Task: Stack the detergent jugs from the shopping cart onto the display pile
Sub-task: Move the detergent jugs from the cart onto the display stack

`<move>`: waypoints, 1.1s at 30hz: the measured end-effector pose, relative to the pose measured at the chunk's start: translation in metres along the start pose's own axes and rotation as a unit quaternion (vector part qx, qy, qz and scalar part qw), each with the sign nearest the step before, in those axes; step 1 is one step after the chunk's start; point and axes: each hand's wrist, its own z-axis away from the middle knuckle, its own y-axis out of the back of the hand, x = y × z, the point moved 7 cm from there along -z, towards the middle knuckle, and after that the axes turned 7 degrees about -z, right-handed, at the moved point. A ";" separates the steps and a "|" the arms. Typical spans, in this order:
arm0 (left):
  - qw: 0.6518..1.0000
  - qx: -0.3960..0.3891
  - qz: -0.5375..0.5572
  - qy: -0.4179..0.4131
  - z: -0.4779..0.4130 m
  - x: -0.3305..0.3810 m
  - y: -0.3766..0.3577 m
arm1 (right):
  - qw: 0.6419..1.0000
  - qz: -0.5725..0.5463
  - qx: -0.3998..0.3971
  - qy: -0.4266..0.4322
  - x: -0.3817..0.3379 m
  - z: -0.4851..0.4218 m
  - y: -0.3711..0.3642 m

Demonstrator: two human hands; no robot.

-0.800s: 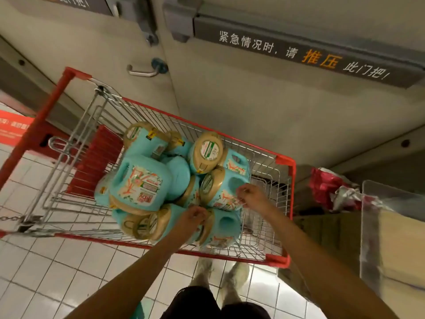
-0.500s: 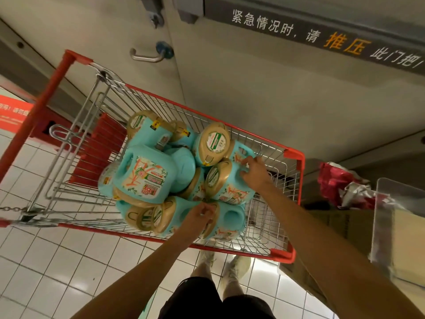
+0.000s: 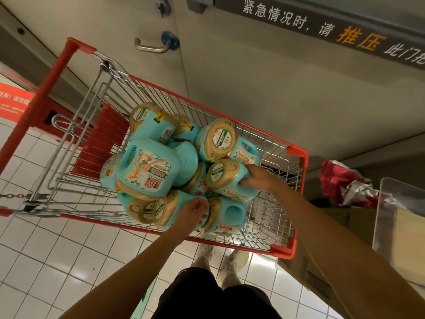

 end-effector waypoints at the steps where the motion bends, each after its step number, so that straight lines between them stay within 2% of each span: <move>1: 1.000 0.004 0.003 -0.002 -0.001 0.003 0.000 | 0.999 -0.042 0.008 0.002 0.002 0.007 0.003; 4: 0.998 0.037 0.040 -0.025 -0.001 0.021 0.004 | 0.981 -0.191 0.032 0.002 0.011 0.034 0.012; 7: 0.990 0.064 0.106 -0.060 0.005 0.047 0.011 | 0.948 -0.317 0.001 0.026 0.016 0.064 0.007; 9: 0.985 0.036 0.155 -0.066 0.011 0.063 0.010 | 0.924 -0.379 -0.018 0.041 0.017 0.081 -0.003; 14: 0.966 -0.051 0.252 -0.027 0.019 0.085 -0.003 | 0.892 -0.450 0.032 0.035 0.029 0.109 -0.029; 17: 0.960 -0.114 0.250 -0.048 0.020 0.096 -0.015 | 0.871 -0.484 0.084 0.032 0.033 0.125 -0.045; 21: 0.957 -0.147 0.245 -0.045 0.023 0.100 -0.034 | 0.807 -0.564 0.174 0.032 0.029 0.152 -0.062; 23: 0.959 -0.163 0.229 -0.041 0.024 0.100 -0.045 | 0.776 -0.599 0.193 0.029 0.030 0.166 -0.067; 30: 0.972 -0.175 0.155 -0.029 0.046 0.107 -0.086 | 0.685 -0.677 0.269 0.003 0.060 0.209 -0.078; 33: 0.976 -0.180 0.115 -0.031 0.057 0.112 -0.108 | 0.665 -0.682 0.302 0.015 0.078 0.231 -0.080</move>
